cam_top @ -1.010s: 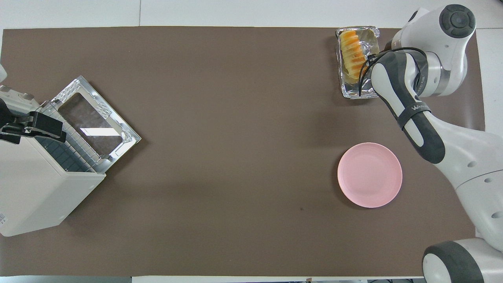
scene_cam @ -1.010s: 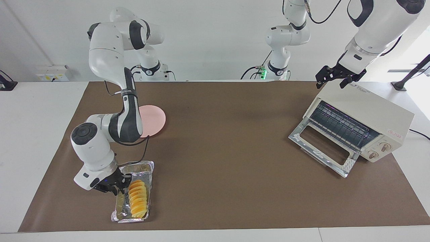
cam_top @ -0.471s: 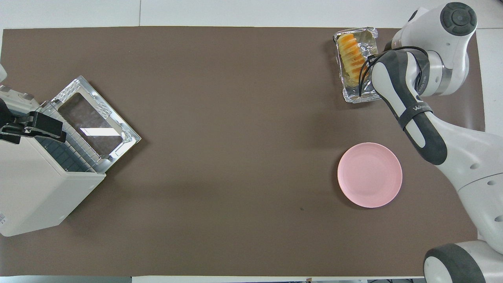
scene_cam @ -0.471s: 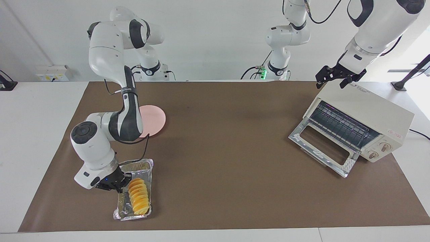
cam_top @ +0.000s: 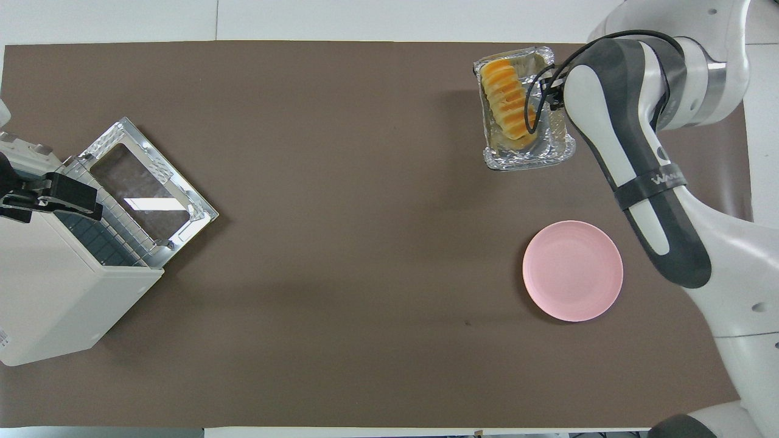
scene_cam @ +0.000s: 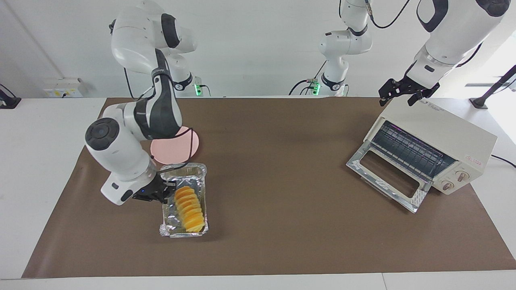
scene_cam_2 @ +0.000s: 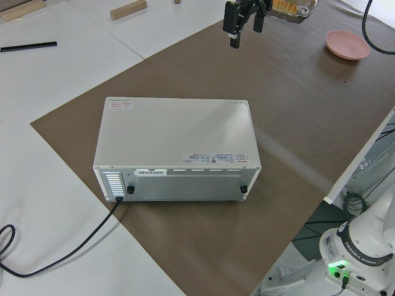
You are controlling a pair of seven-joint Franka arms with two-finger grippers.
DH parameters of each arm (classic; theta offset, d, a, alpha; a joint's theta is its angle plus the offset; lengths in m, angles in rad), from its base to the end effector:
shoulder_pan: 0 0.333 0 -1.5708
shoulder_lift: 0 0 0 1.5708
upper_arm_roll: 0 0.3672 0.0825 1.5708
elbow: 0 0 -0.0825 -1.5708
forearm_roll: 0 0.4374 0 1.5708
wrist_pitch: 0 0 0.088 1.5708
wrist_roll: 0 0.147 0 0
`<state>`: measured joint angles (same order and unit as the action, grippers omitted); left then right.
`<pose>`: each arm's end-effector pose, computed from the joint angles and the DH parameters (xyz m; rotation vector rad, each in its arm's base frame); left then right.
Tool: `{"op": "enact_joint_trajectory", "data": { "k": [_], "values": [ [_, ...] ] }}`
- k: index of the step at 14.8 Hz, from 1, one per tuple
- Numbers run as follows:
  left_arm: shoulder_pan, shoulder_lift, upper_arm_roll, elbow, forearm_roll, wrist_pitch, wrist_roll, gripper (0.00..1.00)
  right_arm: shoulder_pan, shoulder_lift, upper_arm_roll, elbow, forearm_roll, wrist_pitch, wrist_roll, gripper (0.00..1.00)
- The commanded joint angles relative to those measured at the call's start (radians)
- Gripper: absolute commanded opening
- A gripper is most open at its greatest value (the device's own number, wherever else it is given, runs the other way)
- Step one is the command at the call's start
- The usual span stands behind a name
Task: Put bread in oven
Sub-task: 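Slide the foil tray toward the oven with the right gripper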
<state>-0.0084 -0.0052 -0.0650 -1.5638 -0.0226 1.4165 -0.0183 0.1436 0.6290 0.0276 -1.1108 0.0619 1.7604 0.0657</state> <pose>0.5814 -0.0464 0.6305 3.1167 -0.0888 -0.2233 0.8066 0.1412 0.4445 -3.0595 -0.1362 -0.0178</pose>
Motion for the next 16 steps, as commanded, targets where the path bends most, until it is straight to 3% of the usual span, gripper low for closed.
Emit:
{"op": "enact_joint_trajectory", "data": {
  "k": [1,5,9,16],
  "values": [
    [0.001,-0.024,0.002,-0.024,0.0,0.001,0.009,1.0,0.14,-0.023,-0.008,-0.007,0.022,-0.009,0.217,0.0],
    [0.001,-0.024,0.002,-0.024,0.0,0.001,0.011,1.0,0.279,-0.043,-0.008,-0.105,0.025,0.092,0.347,0.0],
    [0.001,-0.024,0.002,-0.024,0.0,0.002,0.011,1.0,0.404,-0.101,-0.008,-0.4,0.033,0.423,0.445,0.0],
    [0.001,-0.024,0.002,-0.024,0.0,0.002,0.011,1.0,0.467,-0.106,-0.006,-0.48,0.039,0.505,0.48,0.0]
  ]
}}
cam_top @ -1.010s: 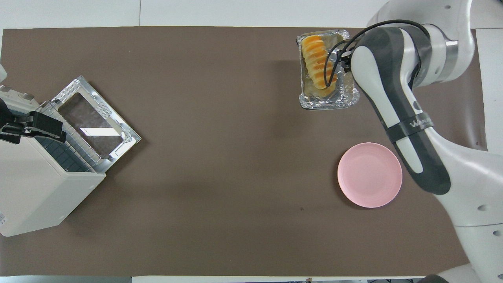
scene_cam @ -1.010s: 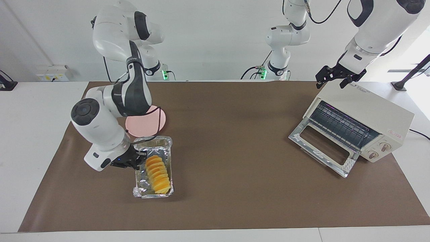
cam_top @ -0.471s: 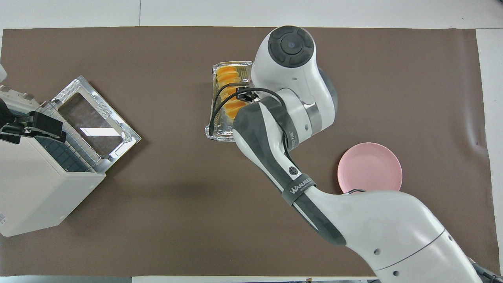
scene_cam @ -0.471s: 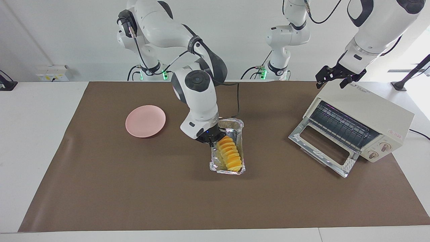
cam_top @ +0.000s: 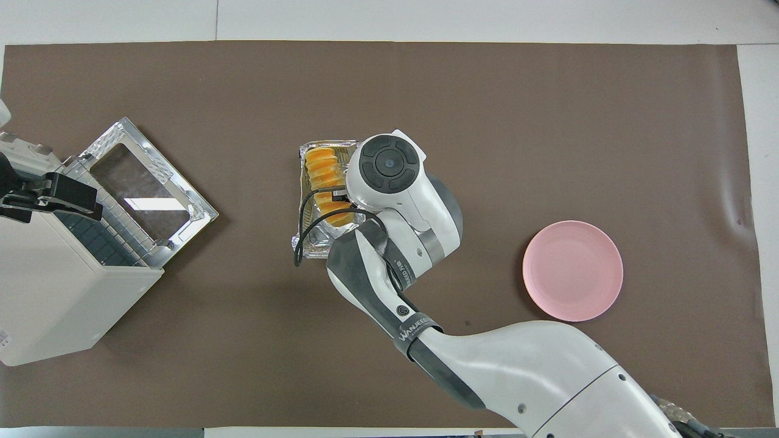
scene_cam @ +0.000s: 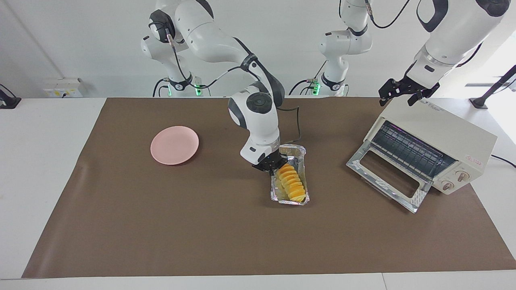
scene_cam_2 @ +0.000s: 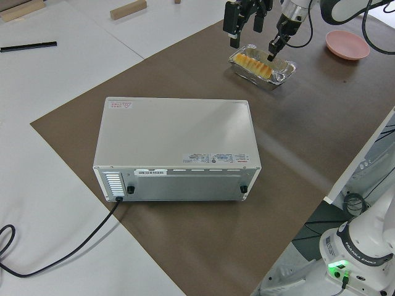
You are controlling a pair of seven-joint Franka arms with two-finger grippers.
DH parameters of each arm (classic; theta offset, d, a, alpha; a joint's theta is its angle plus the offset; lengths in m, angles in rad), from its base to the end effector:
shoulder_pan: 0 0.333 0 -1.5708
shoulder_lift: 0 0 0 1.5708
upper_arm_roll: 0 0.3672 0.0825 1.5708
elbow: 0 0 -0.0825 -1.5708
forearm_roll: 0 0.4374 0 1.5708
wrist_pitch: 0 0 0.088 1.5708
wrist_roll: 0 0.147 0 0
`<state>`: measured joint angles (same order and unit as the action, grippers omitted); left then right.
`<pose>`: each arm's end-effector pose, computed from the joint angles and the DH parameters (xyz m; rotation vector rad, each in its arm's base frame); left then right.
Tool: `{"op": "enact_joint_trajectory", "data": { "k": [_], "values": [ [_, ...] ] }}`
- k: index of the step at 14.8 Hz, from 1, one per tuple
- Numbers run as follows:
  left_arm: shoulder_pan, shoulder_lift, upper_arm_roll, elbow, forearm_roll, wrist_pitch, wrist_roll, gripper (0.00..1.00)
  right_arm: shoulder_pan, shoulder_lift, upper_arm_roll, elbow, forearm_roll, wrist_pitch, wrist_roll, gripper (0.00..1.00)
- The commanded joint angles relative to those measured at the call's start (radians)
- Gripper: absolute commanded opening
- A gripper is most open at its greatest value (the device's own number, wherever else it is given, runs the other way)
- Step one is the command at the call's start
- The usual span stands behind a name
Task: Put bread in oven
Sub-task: 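Slide the foil tray toward the oven with the right gripper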
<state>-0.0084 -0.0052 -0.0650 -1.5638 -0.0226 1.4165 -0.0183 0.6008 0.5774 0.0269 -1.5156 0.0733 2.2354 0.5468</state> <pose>0.5814 -0.0464 0.6305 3.1167 -0.0888 -0.2233 0.6450 0.4696 0.3163 -2.9975 -0.0515 -0.1155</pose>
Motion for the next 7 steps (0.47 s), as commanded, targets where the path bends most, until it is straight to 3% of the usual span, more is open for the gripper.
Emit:
{"op": "enact_joint_trajectory", "data": {
  "k": [1,2,3,4,7],
  "values": [
    [0.001,-0.024,0.002,-0.024,0.0,0.002,0.011,1.0,0.01,-0.062,-0.005,-0.101,0.028,0.065,-0.002,0.0],
    [0.001,-0.024,0.002,-0.024,0.0,0.001,0.009,1.0,0.011,-0.066,-0.005,-0.127,0.028,0.105,0.002,0.0],
    [0.001,-0.024,0.002,-0.024,0.0,0.001,0.009,1.0,0.011,-0.07,-0.005,-0.143,0.028,0.121,0.004,0.29],
    [0.001,-0.024,0.002,-0.024,0.0,0.001,0.011,1.0,0.01,-0.073,-0.005,-0.143,0.029,0.113,0.007,0.99],
    [0.001,-0.024,0.002,-0.024,0.0,0.001,0.011,1.0,0.007,-0.076,-0.007,-0.118,0.029,0.037,0.048,1.0]
  ]
}}
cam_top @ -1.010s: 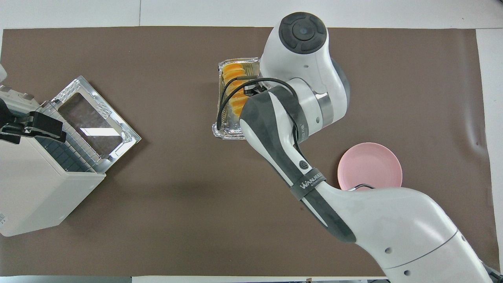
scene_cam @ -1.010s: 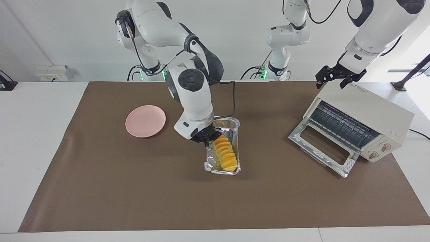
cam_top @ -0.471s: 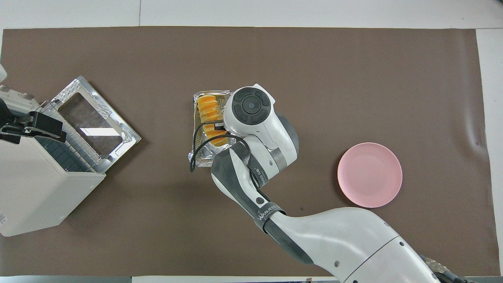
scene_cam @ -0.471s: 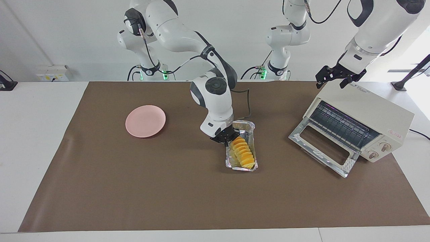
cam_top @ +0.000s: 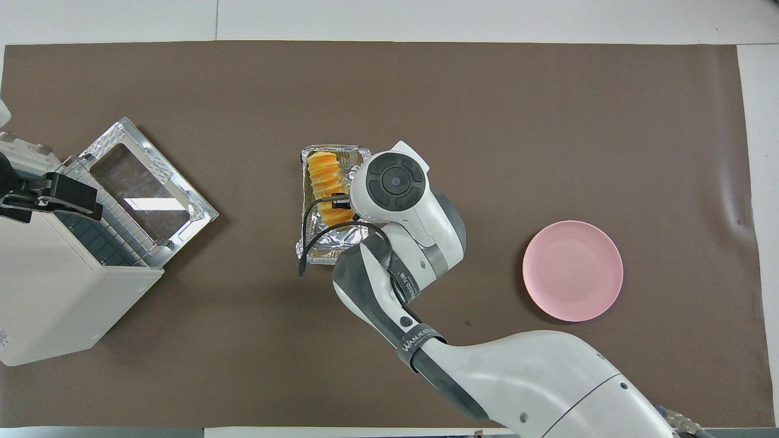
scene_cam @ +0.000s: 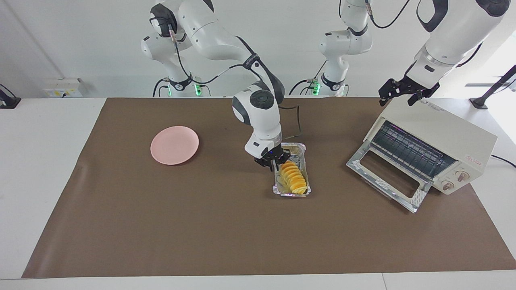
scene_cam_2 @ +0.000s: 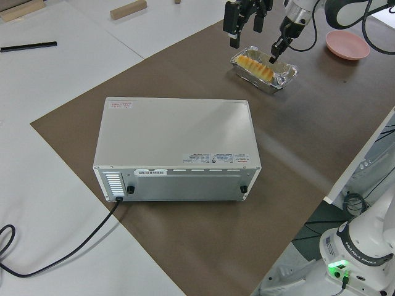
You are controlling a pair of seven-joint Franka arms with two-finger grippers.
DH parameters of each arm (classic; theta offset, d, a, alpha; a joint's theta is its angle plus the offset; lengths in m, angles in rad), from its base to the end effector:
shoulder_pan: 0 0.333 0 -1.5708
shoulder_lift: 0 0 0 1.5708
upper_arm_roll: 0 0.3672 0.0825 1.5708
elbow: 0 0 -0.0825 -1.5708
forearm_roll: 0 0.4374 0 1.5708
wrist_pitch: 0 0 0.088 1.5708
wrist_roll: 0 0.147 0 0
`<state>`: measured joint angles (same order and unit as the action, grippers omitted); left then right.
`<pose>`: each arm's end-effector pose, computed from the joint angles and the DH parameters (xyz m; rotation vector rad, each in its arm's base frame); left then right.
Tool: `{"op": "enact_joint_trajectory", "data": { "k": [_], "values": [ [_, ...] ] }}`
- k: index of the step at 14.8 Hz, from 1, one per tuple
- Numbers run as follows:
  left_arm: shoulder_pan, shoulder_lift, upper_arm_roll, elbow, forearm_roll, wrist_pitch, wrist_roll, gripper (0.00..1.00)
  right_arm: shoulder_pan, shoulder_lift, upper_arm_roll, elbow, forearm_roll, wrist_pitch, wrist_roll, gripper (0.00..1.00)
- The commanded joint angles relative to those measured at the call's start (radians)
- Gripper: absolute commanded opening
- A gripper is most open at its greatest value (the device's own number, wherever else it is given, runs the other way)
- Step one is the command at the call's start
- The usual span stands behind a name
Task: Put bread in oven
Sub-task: 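Slide the foil tray toward the oven with the right gripper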
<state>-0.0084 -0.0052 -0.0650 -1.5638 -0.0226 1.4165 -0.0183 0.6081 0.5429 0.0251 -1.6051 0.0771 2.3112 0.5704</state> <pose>0.5814 -0.0464 0.6305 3.1167 -0.0888 -0.2233 0.6302 0.4642 0.3048 -2.9853 -0.0160 -0.1388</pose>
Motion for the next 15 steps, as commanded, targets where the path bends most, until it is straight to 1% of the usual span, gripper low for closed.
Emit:
{"op": "enact_joint_trajectory", "data": {
  "k": [1,3,4,5,7,8,9,10,11,13,14,15],
  "values": [
    [0.001,-0.024,0.002,-0.024,0.0,-0.007,0.011,1.0,-0.01,-0.049,-0.005,-0.004,0.029,-0.083,0.025,1.0],
    [-0.001,-0.024,0.002,-0.024,0.001,0.007,0.012,1.0,-0.036,-0.086,-0.019,0.031,0.03,-0.197,0.023,1.0],
    [-0.001,-0.024,0.002,-0.024,0.0,0.004,0.011,1.0,-0.069,-0.115,-0.017,0.031,0.029,-0.237,0.02,1.0],
    [0.001,-0.024,-0.001,-0.024,0.0,0.004,0.012,1.0,-0.106,-0.151,-0.017,0.031,0.029,-0.278,0.01,1.0],
    [-0.03,-0.025,-0.027,-0.021,-0.003,0.013,-0.021,1.0,-0.171,-0.225,-0.019,0.031,0.027,-0.366,-0.053,1.0],
    [-0.057,-0.025,-0.042,-0.024,-0.003,0.043,-0.061,1.0,-0.203,-0.257,-0.019,0.03,0.02,-0.401,-0.11,1.0],
    [-0.089,-0.025,-0.047,-0.033,-0.008,0.111,-0.133,1.0,-0.237,-0.283,-0.021,0.03,0.012,-0.43,-0.171,1.0],
    [-0.167,-0.009,-0.048,-0.045,-0.022,0.172,-0.235,1.0,-0.279,-0.311,-0.021,0.03,0.007,-0.464,-0.244,1.0],
    [-0.22,0.023,-0.047,-0.038,-0.057,0.22,-0.294,1.0,-0.312,-0.337,-0.024,0.028,-0.003,-0.498,-0.314,1.0],
    [-0.293,0.114,-0.048,-0.012,-0.1,0.32,-0.371,1.0,-0.373,-0.383,-0.025,0.027,-0.037,-0.556,-0.421,1.0],
    [-0.352,0.19,-0.048,0.014,-0.105,0.347,-0.461,1.0,-0.41,-0.406,-0.025,0.027,-0.042,-0.582,-0.473,1.0],
    [-0.416,0.27,-0.045,0.063,-0.091,0.396,-0.561,1.0,-0.444,-0.428,-0.025,0.027,-0.042,-0.608,-0.524,1.0]
  ]
}}
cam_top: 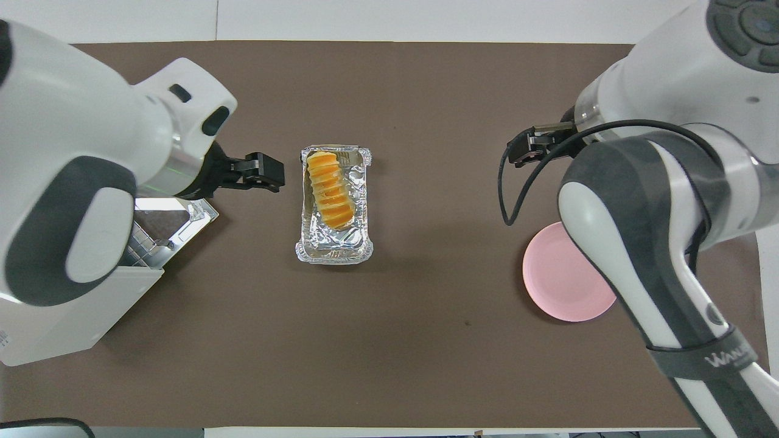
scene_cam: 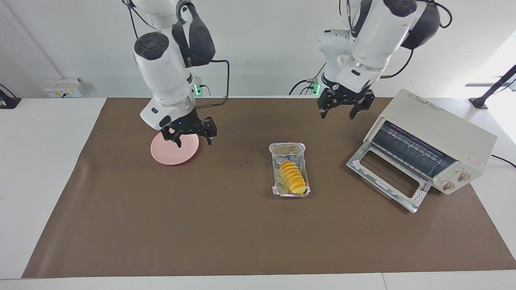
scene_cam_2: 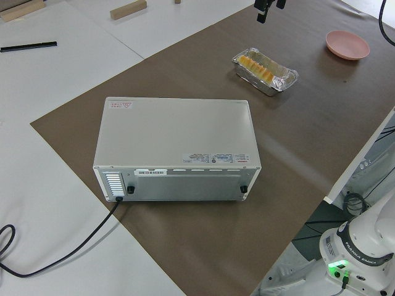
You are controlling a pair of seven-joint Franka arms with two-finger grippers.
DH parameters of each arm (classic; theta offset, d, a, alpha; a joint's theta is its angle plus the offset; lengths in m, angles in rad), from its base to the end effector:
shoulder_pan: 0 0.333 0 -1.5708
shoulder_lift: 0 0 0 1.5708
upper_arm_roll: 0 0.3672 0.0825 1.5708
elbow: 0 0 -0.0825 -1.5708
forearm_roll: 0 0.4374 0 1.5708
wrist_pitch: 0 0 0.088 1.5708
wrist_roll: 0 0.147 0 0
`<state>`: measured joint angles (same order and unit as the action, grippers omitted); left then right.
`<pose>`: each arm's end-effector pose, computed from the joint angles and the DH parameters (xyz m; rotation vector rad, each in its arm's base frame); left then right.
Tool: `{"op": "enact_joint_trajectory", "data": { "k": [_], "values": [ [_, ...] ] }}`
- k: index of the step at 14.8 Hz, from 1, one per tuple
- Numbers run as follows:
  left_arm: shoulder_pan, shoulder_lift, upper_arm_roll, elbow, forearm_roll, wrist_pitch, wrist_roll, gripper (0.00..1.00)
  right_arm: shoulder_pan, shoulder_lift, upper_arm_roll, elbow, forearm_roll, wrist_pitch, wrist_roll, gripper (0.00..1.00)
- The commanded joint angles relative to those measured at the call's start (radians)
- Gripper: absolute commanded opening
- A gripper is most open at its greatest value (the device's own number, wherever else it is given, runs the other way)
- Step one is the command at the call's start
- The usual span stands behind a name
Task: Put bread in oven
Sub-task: 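Withdraw the right gripper while the left gripper grasps the foil tray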
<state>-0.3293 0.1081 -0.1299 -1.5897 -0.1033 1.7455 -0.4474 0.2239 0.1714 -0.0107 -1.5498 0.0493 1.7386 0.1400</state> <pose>0.5881 -0.3014 0.5744 3.0160 0.0072 -0.0109 0.6625 0.1505 0.5515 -3.0907 -0.1013 -0.0138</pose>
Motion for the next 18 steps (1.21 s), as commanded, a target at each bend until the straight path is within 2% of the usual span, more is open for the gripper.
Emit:
{"op": "enact_joint_trajectory", "data": {
  "k": [1,4,5,6,7,9,11,13,14,17,18],
  "values": [
    [-0.14,0.212,0.021,0.109,0.016,0.121,-0.187,1.0,-0.089,-0.071,0.011,-0.029,-0.014,-0.057,-0.135,1.0],
    [-0.178,0.257,0.021,0.041,0.034,0.25,-0.203,1.0,-0.144,-0.119,0.011,-0.03,-0.016,-0.126,-0.229,1.0],
    [-0.21,0.283,0.024,0.031,0.036,0.267,-0.217,1.0,-0.156,-0.136,0.011,-0.033,-0.016,-0.148,-0.238,1.0],
    [-0.233,0.339,0.026,0.042,0.057,0.273,-0.256,1.0,-0.162,-0.153,0.012,-0.038,-0.016,-0.169,-0.237,1.0],
    [-0.24,0.375,0.026,0.033,0.106,0.331,-0.289,1.0,-0.17,-0.183,0.012,-0.046,-0.017,-0.209,-0.231,1.0],
    [-0.241,0.409,0.026,0.03,0.112,0.336,-0.29,1.0,-0.188,-0.211,0.014,-0.047,-0.045,-0.258,-0.234,1.0],
    [-0.24,0.415,0.026,-0.008,0.116,0.356,-0.29,1.0,-0.208,-0.223,0.015,-0.056,-0.055,-0.261,-0.244,1.0],
    [-0.243,0.407,0.026,-0.042,0.117,0.376,-0.29,0.93,-0.228,-0.228,0.02,-0.058,-0.068,-0.264,-0.27,1.0],
    [-0.246,0.404,0.026,-0.042,0.117,0.374,-0.297,0.81,-0.233,-0.233,0.023,-0.058,-0.074,-0.272,-0.273,1.0],
    [-0.237,0.406,0.026,-0.047,0.119,0.376,-0.312,0.06,-0.235,-0.237,0.025,-0.058,-0.074,-0.277,-0.267,1.0],
    [-0.232,0.404,0.026,-0.046,0.119,0.371,-0.31,0.0,-0.236,-0.237,0.025,-0.059,-0.074,-0.277,-0.267,1.0]
  ]
}}
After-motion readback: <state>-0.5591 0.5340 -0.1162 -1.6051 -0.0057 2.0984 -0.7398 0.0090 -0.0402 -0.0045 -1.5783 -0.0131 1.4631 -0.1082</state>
